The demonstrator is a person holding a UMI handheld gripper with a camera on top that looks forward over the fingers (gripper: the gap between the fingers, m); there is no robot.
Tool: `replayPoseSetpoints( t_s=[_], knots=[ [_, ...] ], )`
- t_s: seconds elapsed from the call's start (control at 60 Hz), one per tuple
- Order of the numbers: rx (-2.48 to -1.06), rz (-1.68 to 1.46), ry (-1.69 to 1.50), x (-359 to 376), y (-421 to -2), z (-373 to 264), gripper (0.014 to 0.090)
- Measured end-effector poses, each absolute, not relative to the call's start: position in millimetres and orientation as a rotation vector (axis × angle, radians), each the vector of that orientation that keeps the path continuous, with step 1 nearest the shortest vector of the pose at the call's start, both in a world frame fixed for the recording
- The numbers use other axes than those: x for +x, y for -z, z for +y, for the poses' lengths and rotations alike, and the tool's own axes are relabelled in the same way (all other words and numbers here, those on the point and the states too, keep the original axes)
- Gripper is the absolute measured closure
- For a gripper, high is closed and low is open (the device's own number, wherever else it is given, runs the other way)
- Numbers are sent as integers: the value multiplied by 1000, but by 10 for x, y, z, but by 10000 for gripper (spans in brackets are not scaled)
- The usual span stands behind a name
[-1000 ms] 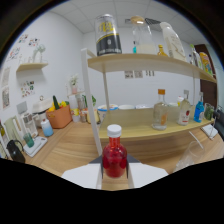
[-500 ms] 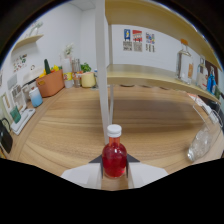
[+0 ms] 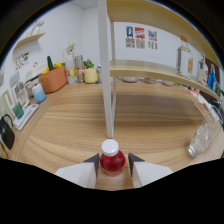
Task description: Make me a cup of Vodka Sunrise.
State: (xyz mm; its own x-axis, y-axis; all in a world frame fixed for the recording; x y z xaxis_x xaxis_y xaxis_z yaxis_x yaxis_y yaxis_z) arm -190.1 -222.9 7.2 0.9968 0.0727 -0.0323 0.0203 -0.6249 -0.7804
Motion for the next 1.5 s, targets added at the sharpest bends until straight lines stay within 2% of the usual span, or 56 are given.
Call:
replayPoseSetpoints(
  t_s=[0.05, 0.117, 0.15, 0.367, 0.483, 0.75, 1.017, 1.033, 1.05, 1.15, 1.283, 1.5],
  knots=[
    [-2241, -68, -90, -1914, -151, -2260, 402],
    [-2239, -82, -133, -1964, -281, -2326, 179],
    [-2233, -86, -146, -1971, -366, -2358, 198],
    [-2156, -87, -156, -1786, -1036, -2674, 196],
    [-2129, -84, -144, -1549, -1262, -2886, 195],
    [-2123, -38, -51, -573, -1302, -3261, 188],
    [-2115, 24, 8, 283, -1325, -3338, 196],
    [-2115, 25, 9, 324, -1347, -3343, 249],
    [-2113, 27, 10, 365, -1378, -3348, 194],
    [-2085, 63, -18, 596, -1694, -3376, 186],
    [-2017, 78, -9, 1001, -2326, -3319, 185],
    [-1863, 75, 36, 1654, -3340, -2816, 193]
  ],
)
